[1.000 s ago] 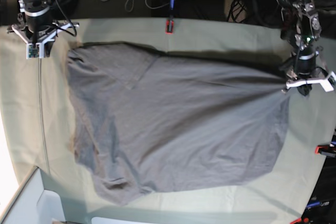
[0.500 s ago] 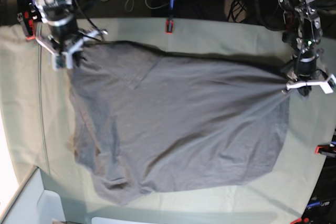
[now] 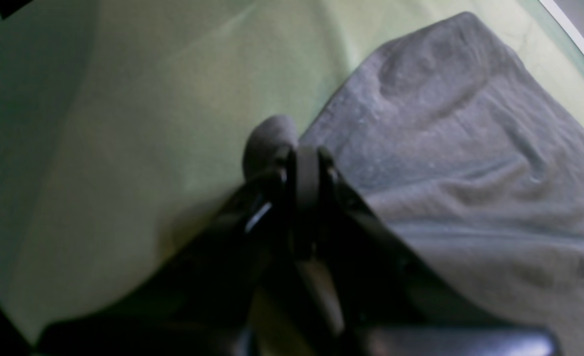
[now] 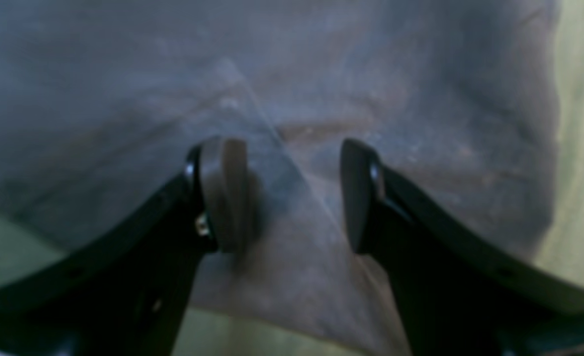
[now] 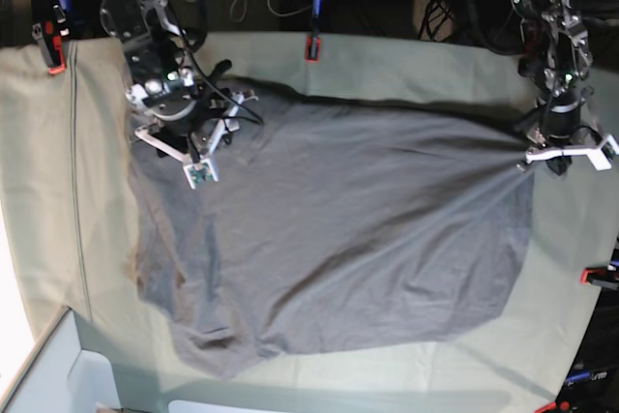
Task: Layout the t-shirt on the table in an organized manner, then fold the t-shirt properly
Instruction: 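Grasp the shirt's collar-side corner with the right gripper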
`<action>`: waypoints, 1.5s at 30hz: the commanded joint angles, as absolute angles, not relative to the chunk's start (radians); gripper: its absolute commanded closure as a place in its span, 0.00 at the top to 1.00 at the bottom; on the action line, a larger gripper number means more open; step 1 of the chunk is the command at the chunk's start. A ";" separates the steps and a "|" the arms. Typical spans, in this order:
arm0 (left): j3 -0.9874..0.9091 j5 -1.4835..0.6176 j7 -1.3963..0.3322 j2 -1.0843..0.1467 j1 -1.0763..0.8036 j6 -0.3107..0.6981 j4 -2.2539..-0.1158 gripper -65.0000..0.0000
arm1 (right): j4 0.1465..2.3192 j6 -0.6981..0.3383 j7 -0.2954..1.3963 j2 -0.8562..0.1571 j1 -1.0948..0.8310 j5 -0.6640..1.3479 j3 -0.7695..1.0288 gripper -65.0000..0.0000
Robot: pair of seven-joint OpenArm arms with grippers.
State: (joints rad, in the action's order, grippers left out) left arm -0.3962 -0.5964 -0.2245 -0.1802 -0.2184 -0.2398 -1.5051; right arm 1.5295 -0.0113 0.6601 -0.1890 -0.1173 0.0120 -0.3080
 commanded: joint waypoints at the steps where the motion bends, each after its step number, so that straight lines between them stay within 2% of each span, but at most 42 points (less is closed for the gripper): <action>1: -0.400 -0.591 -0.196 -0.193 -0.211 -0.237 -1.520 0.00 | 1.529 -0.008 0.639 -0.185 -0.099 0.012 -0.309 0.49; 9: -0.400 -0.591 -0.196 -0.193 -0.209 -0.237 -1.520 0.00 | 1.488 -0.008 0.625 -0.165 -0.108 0.012 -0.312 0.46; 11: -0.400 -0.591 -0.196 -0.193 -0.208 -0.237 -1.520 0.00 | 1.488 -0.008 0.624 -0.166 -0.128 0.012 -0.314 0.37; 16: -0.400 -0.590 -0.196 -0.193 -0.205 -0.237 -1.518 0.00 | 1.489 -0.008 0.628 -0.166 -0.142 0.012 -0.305 0.03; 17: -0.400 -0.590 -0.196 -0.193 -0.205 -0.237 -1.518 0.00 | 1.489 -0.008 0.630 -0.168 -0.143 0.012 -0.305 0.00; 22: -0.401 -0.590 -0.196 -0.193 -0.203 -0.237 -1.520 0.00 | 1.593 -0.008 0.625 -0.189 -0.216 0.012 -0.280 0.00; 32: -0.401 -0.590 -0.196 -0.194 -0.191 -0.237 -1.561 0.00 | 2.012 -0.008 0.624 -0.196 -0.415 0.012 -0.119 0.00; 41: -0.401 -0.590 -0.196 -0.197 -0.160 -0.237 -1.561 0.00 | 2.031 -0.008 0.619 -0.191 -0.533 0.013 -0.122 0.00; 45: -0.401 -0.590 -0.196 -0.197 -0.157 -0.237 -1.561 0.00 | 2.031 -0.008 0.550 -0.191 -0.616 0.013 -0.162 0.00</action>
